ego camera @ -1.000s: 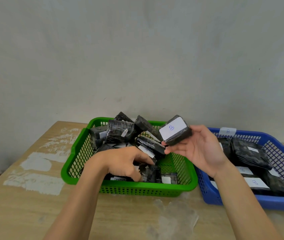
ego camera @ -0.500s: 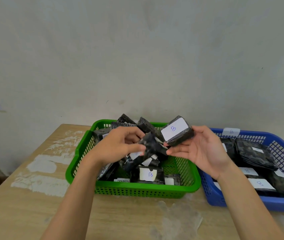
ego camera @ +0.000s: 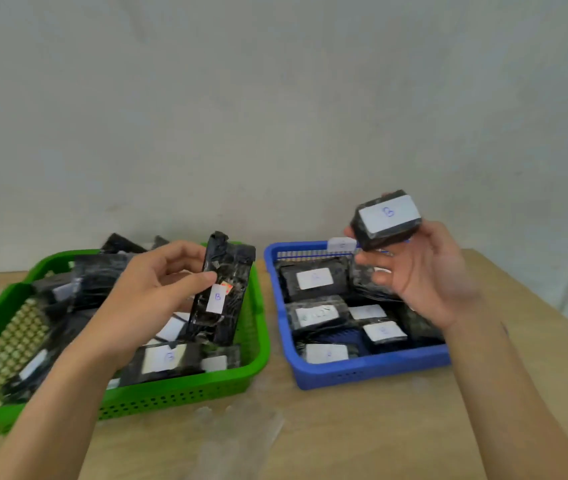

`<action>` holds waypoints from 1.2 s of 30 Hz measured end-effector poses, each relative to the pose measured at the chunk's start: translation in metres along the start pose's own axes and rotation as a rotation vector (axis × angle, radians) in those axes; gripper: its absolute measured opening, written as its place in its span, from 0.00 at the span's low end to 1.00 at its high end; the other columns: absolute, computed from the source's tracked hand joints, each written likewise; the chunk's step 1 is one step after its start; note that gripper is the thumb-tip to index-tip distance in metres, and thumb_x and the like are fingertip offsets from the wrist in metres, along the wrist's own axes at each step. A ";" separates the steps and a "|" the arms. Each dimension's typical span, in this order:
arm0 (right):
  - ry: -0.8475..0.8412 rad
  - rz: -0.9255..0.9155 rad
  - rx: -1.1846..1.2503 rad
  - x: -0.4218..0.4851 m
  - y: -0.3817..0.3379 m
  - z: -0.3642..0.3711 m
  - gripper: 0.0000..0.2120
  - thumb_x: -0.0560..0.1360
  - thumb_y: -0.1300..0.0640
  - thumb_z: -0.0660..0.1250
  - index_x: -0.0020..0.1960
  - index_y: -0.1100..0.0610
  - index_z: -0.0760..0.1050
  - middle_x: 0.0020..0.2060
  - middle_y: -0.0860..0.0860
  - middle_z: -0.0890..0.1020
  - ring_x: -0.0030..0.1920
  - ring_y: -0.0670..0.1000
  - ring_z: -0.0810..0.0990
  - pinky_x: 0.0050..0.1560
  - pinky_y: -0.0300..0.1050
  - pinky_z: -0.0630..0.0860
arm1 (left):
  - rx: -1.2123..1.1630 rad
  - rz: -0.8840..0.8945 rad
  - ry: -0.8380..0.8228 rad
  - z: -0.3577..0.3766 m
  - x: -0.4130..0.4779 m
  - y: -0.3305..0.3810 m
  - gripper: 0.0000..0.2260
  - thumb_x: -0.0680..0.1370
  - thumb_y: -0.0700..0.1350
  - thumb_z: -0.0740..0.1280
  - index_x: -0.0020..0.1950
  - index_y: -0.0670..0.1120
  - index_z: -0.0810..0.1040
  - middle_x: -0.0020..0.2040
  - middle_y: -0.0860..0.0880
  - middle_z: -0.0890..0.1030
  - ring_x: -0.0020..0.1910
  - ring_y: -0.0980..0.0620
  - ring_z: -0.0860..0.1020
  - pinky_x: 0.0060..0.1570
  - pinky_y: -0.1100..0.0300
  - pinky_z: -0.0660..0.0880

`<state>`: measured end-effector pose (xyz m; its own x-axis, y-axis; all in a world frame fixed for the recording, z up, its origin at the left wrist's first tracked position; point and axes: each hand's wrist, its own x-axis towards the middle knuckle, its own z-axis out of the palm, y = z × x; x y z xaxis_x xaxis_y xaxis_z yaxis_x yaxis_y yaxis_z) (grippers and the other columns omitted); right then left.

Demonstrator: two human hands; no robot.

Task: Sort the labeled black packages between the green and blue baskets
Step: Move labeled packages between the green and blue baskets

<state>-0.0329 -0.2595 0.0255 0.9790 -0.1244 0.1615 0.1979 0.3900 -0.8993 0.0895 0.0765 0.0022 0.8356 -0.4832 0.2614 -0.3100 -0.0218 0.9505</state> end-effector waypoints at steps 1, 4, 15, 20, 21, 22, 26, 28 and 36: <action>0.021 -0.001 0.001 -0.007 -0.009 -0.017 0.28 0.85 0.46 0.48 0.71 0.61 0.76 0.65 0.66 0.80 0.47 0.59 0.86 0.34 0.44 0.79 | -0.018 0.009 -0.003 0.012 0.005 0.003 0.09 0.75 0.43 0.76 0.48 0.57 0.83 0.42 0.56 0.84 0.42 0.60 0.83 0.38 0.62 0.80; 0.096 -0.015 0.003 -0.024 -0.031 -0.060 0.30 0.84 0.43 0.50 0.72 0.62 0.73 0.65 0.69 0.79 0.45 0.61 0.86 0.34 0.45 0.79 | -0.072 0.031 -0.007 0.055 0.024 0.012 0.11 0.77 0.39 0.73 0.46 0.57 0.84 0.41 0.57 0.83 0.40 0.61 0.83 0.36 0.65 0.79; 0.425 0.249 -1.019 -0.039 -0.038 -0.135 0.16 0.71 0.48 0.79 0.54 0.50 0.78 0.33 0.53 0.86 0.29 0.56 0.83 0.25 0.44 0.70 | -0.014 -0.116 -0.119 0.188 0.104 0.014 0.06 0.78 0.39 0.72 0.47 0.49 0.83 0.36 0.56 0.83 0.37 0.55 0.83 0.34 0.60 0.82; 0.217 0.508 -1.193 -0.038 -0.029 -0.128 0.12 0.74 0.48 0.77 0.47 0.56 0.82 0.37 0.55 0.85 0.31 0.59 0.86 0.26 0.44 0.76 | 0.202 -0.209 -0.234 0.216 0.126 0.011 0.05 0.76 0.43 0.75 0.51 0.48 0.83 0.47 0.45 0.86 0.45 0.44 0.85 0.44 0.49 0.83; 0.193 0.545 -1.253 -0.037 -0.028 -0.126 0.11 0.73 0.48 0.77 0.46 0.55 0.82 0.37 0.54 0.85 0.30 0.57 0.86 0.26 0.44 0.75 | 0.217 -0.225 -0.259 0.219 0.127 0.012 0.05 0.76 0.42 0.75 0.51 0.47 0.83 0.47 0.44 0.86 0.42 0.47 0.85 0.39 0.54 0.82; 0.187 0.562 -1.313 -0.036 -0.027 -0.124 0.10 0.72 0.48 0.78 0.45 0.53 0.83 0.38 0.53 0.86 0.29 0.56 0.86 0.26 0.44 0.76 | 0.230 -0.238 -0.285 0.223 0.128 0.014 0.05 0.76 0.42 0.75 0.50 0.47 0.82 0.46 0.43 0.86 0.39 0.49 0.84 0.35 0.58 0.81; 0.371 0.368 -1.578 -0.030 -0.031 -0.120 0.18 0.67 0.46 0.81 0.54 0.47 0.82 0.40 0.45 0.86 0.35 0.47 0.84 0.47 0.51 0.82 | 0.239 -0.266 -0.351 0.240 0.125 0.018 0.06 0.76 0.37 0.75 0.48 0.43 0.80 0.37 0.45 0.84 0.31 0.53 0.83 0.33 0.58 0.83; 0.403 0.204 -1.466 -0.029 -0.031 -0.116 0.25 0.66 0.39 0.78 0.61 0.40 0.77 0.40 0.41 0.86 0.41 0.42 0.83 0.49 0.48 0.79 | 0.197 -0.266 -0.355 0.246 0.122 0.021 0.07 0.75 0.36 0.75 0.49 0.42 0.79 0.38 0.44 0.84 0.31 0.53 0.84 0.33 0.58 0.83; 0.202 0.079 -0.900 -0.018 -0.006 -0.100 0.25 0.75 0.58 0.77 0.68 0.42 0.75 0.32 0.49 0.82 0.33 0.47 0.79 0.41 0.41 0.76 | 0.300 -0.111 -0.333 0.208 0.113 0.012 0.04 0.78 0.44 0.73 0.52 0.48 0.83 0.42 0.49 0.87 0.44 0.47 0.86 0.50 0.51 0.84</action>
<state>-0.0562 -0.3510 -0.0127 0.9443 -0.3169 0.0884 -0.0644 -0.4414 -0.8950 0.0861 -0.1605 0.0078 0.6952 -0.7173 0.0462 -0.3855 -0.3179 0.8662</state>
